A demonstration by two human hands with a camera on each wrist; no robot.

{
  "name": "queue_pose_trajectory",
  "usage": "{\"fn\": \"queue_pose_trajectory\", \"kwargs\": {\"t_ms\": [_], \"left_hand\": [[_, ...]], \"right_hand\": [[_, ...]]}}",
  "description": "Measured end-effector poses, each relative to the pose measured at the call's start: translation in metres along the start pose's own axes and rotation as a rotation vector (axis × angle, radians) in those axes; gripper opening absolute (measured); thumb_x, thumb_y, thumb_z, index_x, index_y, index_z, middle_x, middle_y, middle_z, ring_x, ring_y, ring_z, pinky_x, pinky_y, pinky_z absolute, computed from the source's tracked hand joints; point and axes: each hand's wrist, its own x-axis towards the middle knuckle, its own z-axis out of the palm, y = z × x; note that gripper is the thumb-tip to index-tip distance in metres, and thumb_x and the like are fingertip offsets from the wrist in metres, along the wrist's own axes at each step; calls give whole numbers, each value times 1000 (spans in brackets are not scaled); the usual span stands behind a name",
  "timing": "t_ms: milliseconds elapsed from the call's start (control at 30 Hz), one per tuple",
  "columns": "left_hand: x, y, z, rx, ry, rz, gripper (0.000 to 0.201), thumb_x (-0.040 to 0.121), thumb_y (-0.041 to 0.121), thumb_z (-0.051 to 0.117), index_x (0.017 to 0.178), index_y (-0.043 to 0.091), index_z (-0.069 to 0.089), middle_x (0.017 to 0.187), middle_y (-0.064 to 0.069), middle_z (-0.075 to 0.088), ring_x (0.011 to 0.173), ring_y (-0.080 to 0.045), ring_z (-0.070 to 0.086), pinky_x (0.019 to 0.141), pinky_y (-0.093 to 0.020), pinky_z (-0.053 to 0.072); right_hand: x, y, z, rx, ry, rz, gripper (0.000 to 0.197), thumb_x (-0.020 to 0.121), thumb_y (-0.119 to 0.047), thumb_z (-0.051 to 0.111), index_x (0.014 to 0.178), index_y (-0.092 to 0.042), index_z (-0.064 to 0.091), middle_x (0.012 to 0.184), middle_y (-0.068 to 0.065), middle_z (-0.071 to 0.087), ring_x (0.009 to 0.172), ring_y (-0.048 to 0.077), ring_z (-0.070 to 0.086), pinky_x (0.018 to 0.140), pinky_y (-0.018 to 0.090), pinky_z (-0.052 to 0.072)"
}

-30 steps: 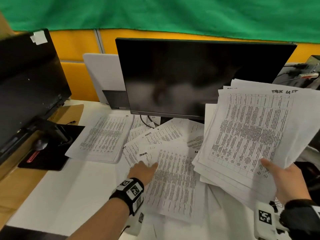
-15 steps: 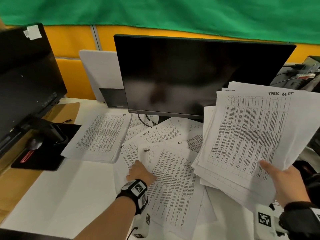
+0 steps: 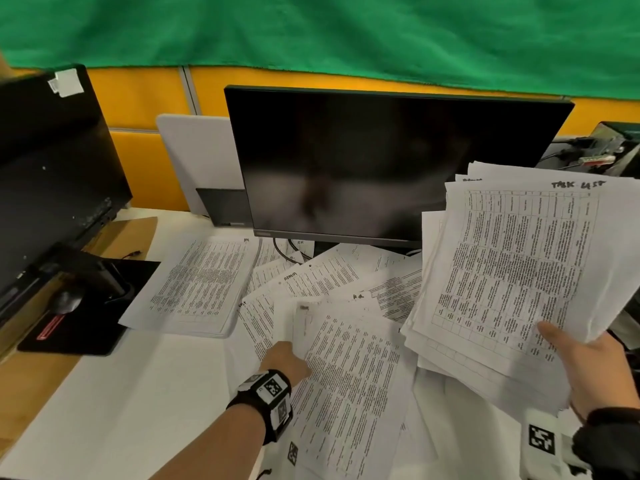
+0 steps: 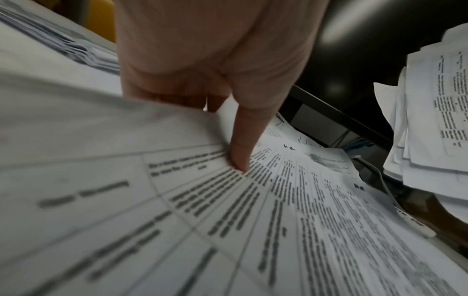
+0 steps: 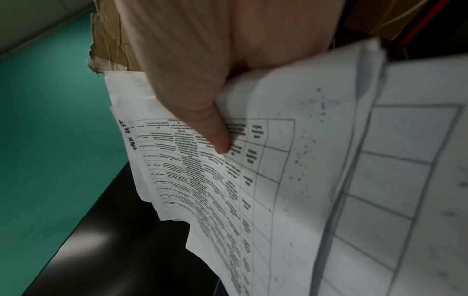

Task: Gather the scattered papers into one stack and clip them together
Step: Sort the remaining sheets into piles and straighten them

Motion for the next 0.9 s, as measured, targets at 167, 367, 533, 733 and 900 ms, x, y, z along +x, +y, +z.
{"fn": "queue_pose_trajectory", "kwargs": {"t_ms": [167,367,533,733,900], "left_hand": [[-10,-12,-26,-274,142,214,29,92,23,56,118,10,59,112,-7,67,102,-25,62,86,-32,50],[-21,-24,-98,-828,202,241,24,88,14,65,110,5,64,101,-10,72,97,-27,67,78,-28,51],[-27,1,-114,-926,137,290,17,88,15,64,104,10,67,93,-3,76,89,-19,70,80,-31,54],[-34,35,-84,-842,-75,254,44,79,32,70,118,25,51,120,9,54,117,-9,47,107,-32,35],[-36,42,-53,-868,-360,268,39,81,25,72,117,24,57,115,5,67,110,-10,60,90,-23,45]], "right_hand": [[1,1,-1,-18,7,20,46,90,-11,58,135,-11,48,132,15,56,120,38,51,99,55,39],[-4,-9,-6,-38,-53,38,45,91,-9,57,135,-8,49,129,14,58,113,33,54,98,49,38],[-12,-15,8,11,-217,74,40,89,-15,60,129,-10,55,115,10,65,94,24,60,91,43,42],[-21,0,44,181,-394,207,49,69,-42,69,113,-21,64,104,8,75,98,31,70,97,50,47],[-33,9,69,234,-492,298,43,88,-39,55,123,-14,61,108,10,73,98,27,71,93,46,49]]}}
